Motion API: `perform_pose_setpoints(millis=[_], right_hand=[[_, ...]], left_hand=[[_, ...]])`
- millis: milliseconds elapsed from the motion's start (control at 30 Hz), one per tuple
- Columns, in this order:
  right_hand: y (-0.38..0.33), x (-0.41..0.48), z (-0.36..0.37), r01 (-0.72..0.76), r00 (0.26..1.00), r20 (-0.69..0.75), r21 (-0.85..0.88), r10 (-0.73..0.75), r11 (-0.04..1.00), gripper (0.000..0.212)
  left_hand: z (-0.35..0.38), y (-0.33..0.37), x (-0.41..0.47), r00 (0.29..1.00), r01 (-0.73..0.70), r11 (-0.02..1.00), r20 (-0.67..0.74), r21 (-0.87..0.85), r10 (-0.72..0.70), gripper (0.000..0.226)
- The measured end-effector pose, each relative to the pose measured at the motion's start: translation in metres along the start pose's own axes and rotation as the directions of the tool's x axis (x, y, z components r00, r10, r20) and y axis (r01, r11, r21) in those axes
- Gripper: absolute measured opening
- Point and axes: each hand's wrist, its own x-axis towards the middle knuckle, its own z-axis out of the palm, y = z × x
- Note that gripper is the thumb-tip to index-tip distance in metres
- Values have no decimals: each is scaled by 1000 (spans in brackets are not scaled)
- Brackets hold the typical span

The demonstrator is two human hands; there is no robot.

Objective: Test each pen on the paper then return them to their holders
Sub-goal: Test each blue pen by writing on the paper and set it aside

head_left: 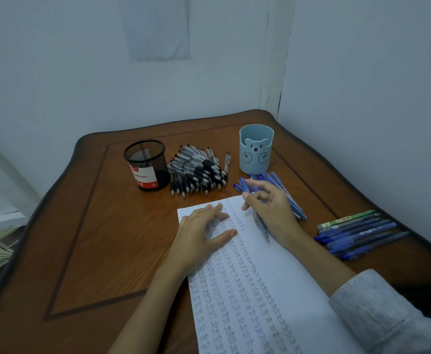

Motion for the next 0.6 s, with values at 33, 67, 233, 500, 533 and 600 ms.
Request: perform_pose_setpoints(millis=[33,67,233,500,533,600], right_hand=[[0,0,0,0,1000,-9,4,0,1000,29],[0,0,0,-6,1000,-15,14,6,1000,30],[2,-1,-3,-12,999,-31,24,12,1000,35],[2,-5,-3,13,1000,-18,-116,-15,993,25],[1,-6,-3,17,1000,-12,-128,-18,992,24],[0,-7,-5,31,999,-9,-140,-32,990,24]], left_hand=[[0,0,0,1000,1,1000,-3,0,-1,39],[1,0,0,1000,0,1000,-9,-3,0,39],[2,0,-1,1000,5,1000,-21,-13,-6,39],[1,1,-2,1000,15,1000,-11,-12,-16,38],[1,0,-1,1000,12,1000,-14,-16,-12,38],[0,0,-1,1000,2,1000,-20,-18,-3,38]])
